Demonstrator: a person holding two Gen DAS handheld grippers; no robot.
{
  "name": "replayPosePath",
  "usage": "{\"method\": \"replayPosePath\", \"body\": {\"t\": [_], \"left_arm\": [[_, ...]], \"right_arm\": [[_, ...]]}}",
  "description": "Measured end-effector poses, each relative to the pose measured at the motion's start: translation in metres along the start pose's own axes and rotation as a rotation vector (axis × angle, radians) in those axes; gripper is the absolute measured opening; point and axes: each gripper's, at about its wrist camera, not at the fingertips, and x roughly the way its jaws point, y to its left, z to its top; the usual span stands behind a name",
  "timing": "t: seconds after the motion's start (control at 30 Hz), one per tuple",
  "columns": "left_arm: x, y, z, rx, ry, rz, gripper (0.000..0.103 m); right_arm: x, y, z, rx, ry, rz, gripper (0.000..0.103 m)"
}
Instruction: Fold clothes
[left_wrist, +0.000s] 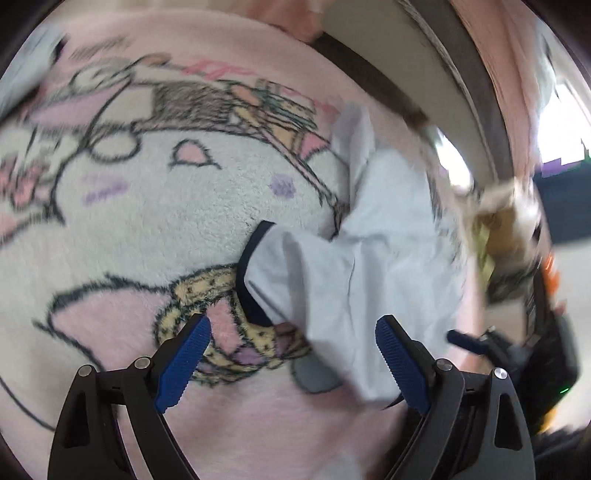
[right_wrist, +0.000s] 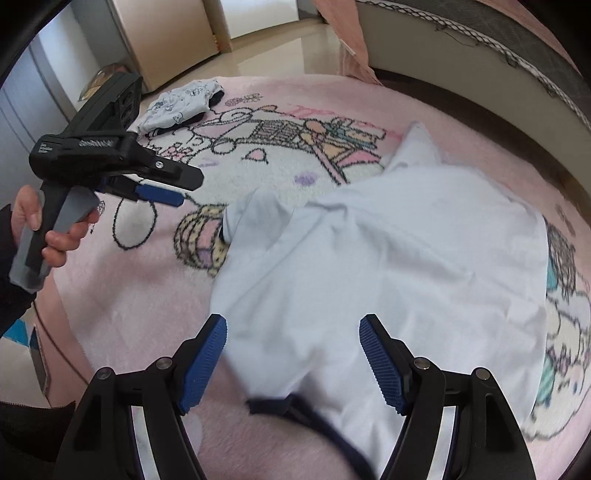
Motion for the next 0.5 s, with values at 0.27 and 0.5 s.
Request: {"method": "replayPosePath", "body": {"t": [0.27,0.5], "left_arm": [[-0.007,-0.006,-0.021,0.210,-0.116,-0.022,0.092],[-0.006,-0.021,-0.043,0.368,-0.161,0.047,0.092]], "right_arm": [[-0.007,0.040,-0.039,-0.029,0.037,-0.086,0.074],[-0.007,0.074,-0.064,-0.164,0.024,-0.209,0.074]]}}
